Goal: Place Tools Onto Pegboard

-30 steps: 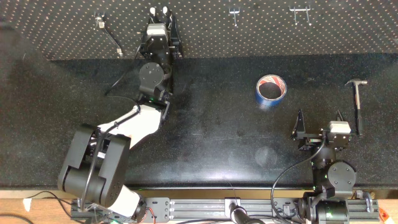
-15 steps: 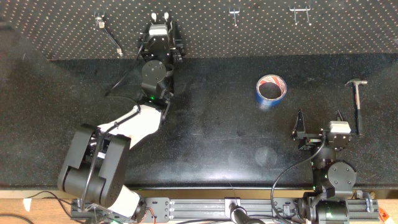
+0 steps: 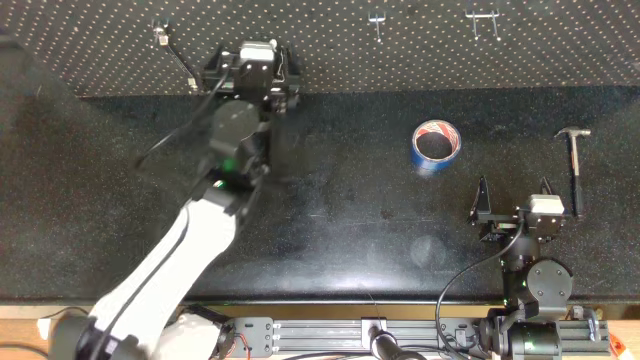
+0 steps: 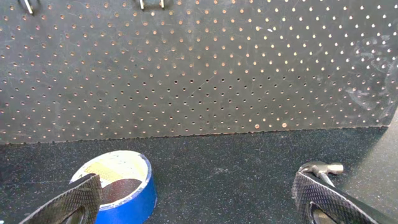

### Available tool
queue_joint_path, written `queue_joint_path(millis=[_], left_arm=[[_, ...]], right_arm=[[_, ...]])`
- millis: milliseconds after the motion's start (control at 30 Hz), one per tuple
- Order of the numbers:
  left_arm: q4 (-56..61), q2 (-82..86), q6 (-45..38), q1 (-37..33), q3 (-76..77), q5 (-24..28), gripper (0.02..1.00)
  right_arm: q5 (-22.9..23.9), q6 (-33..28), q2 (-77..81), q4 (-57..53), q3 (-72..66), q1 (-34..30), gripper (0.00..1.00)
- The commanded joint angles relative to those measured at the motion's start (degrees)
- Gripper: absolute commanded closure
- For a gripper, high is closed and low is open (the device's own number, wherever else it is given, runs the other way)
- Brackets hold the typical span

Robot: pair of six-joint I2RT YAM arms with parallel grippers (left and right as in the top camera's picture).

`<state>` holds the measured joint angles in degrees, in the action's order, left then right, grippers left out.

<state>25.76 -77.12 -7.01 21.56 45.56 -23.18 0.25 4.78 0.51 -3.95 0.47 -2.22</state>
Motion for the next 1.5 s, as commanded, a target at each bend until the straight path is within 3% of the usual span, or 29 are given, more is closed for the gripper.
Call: queue_joint_path(millis=[33, 167, 300, 467, 667, 867, 1000, 1333, 1500], left_arm=[[-15.82, 14.10, 0.90, -0.15, 0.26, 1.25, 0.023], [-26.36, 21.75, 6.88, -0.15, 0.26, 9.84, 0.023], [-37.03, 27.98, 7.26, -0.15, 0.26, 7.80, 0.023], [-53.27, 37.07, 12.00, -0.15, 0.26, 15.78, 0.023], [-73.64, 44.02, 19.02, -0.63, -0.59, 19.54, 0.025], [-71.01, 59.34, 18.99, -12.59, -10.47, 23.52, 0.023], [-60.28, 67.23, 18.99, -17.14, -22.18, 26.16, 0.023], [-28.48, 76.98, 18.99, -17.79, -44.50, 26.88, 0.023], [-30.25, 76.94, 11.45, -17.79, -45.24, 26.49, 0.023]], right_arm=[[-0.33, -0.79, -0.24, -0.31, -0.20, -0.33, 0.001], [-0.33, -0.79, -0.24, -0.31, -0.20, -0.33, 0.001], [-0.33, -0.79, -0.24, -0.31, -0.20, -0.33, 0.001], [-0.33, -0.79, -0.24, -0.31, -0.20, -0.33, 0.001], [-0.33, -0.79, -0.24, -0.31, -0.20, -0.33, 0.001], [-0.33, -0.81, -0.24, -0.31, -0.20, -0.33, 0.003], [-0.33, -0.79, -0.24, -0.31, -0.20, -0.33, 0.001], [-0.33, -0.81, -0.24, -0.31, -0.20, -0.33, 0.001], [-0.33, -0.81, -0.24, -0.31, -0.20, -0.33, 0.001]])
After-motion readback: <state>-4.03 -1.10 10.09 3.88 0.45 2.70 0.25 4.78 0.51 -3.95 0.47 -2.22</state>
